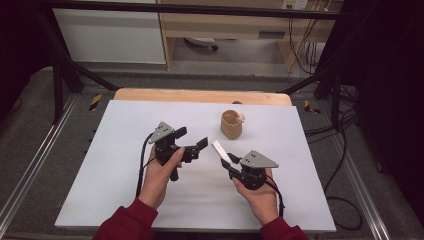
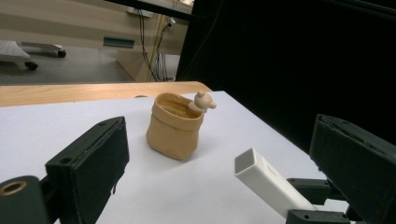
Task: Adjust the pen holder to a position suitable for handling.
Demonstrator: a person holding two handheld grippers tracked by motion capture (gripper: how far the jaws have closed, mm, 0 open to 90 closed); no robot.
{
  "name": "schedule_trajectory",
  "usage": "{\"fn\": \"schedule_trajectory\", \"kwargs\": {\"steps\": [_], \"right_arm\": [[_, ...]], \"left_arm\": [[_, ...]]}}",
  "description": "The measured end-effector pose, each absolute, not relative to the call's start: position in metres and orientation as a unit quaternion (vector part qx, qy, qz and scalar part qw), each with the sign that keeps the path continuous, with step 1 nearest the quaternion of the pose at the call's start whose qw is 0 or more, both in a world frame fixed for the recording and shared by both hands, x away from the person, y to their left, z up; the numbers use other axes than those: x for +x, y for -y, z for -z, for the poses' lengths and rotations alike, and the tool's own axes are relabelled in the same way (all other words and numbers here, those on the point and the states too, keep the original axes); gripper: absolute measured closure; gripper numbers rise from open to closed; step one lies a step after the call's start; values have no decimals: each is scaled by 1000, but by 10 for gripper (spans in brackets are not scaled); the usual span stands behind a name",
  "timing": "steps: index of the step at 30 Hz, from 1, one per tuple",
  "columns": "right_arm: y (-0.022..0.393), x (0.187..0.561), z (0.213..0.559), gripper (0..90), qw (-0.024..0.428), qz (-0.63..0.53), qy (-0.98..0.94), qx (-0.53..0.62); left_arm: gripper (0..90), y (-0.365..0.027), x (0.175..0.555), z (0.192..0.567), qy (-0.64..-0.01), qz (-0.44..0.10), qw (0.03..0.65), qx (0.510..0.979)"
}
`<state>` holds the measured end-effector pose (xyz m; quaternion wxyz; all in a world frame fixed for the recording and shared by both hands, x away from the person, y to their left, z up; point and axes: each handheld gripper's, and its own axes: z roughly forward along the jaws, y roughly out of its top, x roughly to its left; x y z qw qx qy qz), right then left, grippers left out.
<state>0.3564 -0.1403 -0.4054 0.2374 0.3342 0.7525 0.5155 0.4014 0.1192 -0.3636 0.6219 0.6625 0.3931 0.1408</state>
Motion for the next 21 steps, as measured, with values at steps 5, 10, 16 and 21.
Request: {"fn": "schedule_trajectory", "kwargs": {"steps": [5, 10, 16, 21], "right_arm": [[139, 355, 404, 673, 240, -517, -752, 333], [140, 355, 404, 673, 241, -519, -748, 335], [139, 352, 404, 673, 240, -524, -746, 334], [139, 351, 402, 673, 244, -526, -742, 335]], "left_arm": [[48, -114, 402, 366, -396, -133, 629, 656], [48, -108, 402, 366, -388, -99, 641, 655], [49, -102, 398, 368, -386, -88, 637, 661], [50, -99, 391, 375, -395, -76, 631, 663]]}}
